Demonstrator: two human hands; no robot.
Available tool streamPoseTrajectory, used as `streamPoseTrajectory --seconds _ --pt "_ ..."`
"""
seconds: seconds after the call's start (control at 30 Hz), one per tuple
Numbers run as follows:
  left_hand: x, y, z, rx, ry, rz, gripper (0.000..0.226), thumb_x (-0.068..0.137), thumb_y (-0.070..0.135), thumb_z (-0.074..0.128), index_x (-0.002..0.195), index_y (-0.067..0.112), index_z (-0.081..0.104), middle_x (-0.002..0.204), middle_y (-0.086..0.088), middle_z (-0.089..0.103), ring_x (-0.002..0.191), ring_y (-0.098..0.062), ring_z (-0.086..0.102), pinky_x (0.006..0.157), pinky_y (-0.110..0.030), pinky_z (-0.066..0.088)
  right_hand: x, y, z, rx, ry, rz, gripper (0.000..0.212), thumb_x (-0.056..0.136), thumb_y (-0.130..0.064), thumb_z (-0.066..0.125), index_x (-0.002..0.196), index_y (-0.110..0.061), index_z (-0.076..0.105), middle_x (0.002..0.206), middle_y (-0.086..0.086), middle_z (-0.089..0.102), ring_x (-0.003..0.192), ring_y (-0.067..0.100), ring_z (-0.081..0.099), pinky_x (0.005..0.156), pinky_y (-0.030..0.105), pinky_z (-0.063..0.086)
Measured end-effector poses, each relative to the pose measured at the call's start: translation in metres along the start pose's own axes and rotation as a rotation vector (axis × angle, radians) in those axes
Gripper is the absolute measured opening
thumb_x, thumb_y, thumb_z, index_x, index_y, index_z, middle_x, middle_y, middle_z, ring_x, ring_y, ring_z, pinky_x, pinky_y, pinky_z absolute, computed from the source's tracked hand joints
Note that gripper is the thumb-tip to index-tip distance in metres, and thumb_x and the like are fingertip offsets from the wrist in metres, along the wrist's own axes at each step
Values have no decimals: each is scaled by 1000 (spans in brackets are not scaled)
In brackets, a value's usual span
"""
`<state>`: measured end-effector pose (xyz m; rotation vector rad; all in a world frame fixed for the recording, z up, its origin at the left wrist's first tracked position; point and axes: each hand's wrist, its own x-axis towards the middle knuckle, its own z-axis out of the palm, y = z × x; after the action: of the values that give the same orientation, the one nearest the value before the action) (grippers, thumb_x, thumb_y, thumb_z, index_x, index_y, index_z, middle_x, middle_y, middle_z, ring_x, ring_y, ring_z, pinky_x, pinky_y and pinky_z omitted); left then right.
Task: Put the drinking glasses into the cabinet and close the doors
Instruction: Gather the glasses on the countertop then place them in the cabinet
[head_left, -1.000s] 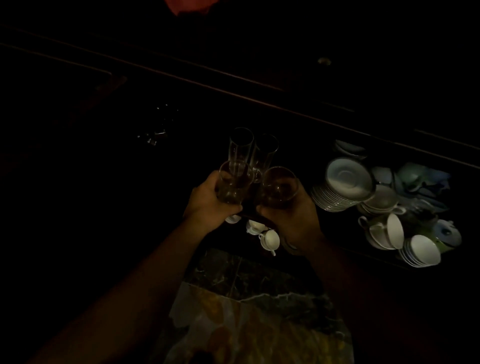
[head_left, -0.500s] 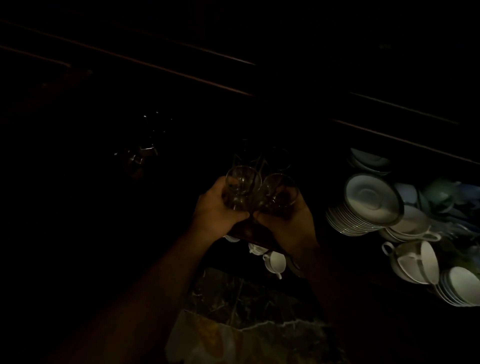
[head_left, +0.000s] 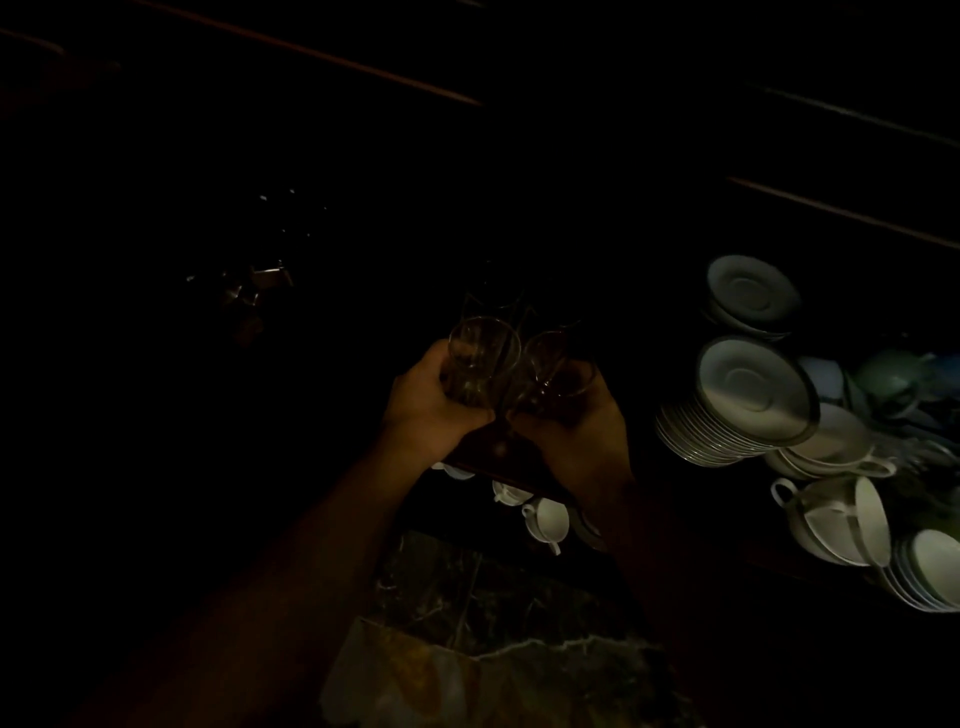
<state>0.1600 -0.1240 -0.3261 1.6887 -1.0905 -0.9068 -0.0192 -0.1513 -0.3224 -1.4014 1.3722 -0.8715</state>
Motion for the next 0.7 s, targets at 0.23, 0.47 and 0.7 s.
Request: streamPoseTrajectory --seconds 0.23,0.47,0.7 --pt "8 -1 -2 42 6 -9 67 58 13 92 99 49 53 107 14 66 99 -13 68 85 -42 60 3 3 -2 -26 2 0 59 68 -17 89 113 -41 59 99 -20 74 89 -2 72 74 24 57" --pt "15 4 0 66 10 -15 69 62 10 91 113 37 54 112 8 65 101 -15 67 87 -41 59 7 1 -2 -20 -16 -19 60 73 -6 86 103 -47 54 93 -34 71 81 -11 70 59 8 53" --pt "16 5 -2 79 -8 -5 67 63 7 89 113 35 54 108 9 64 101 -17 67 86 -39 59 8 1 -3 -45 -32 4 61 74 -6 86 101 -49 52 87 -43 66 76 -18 66 55 2 48"
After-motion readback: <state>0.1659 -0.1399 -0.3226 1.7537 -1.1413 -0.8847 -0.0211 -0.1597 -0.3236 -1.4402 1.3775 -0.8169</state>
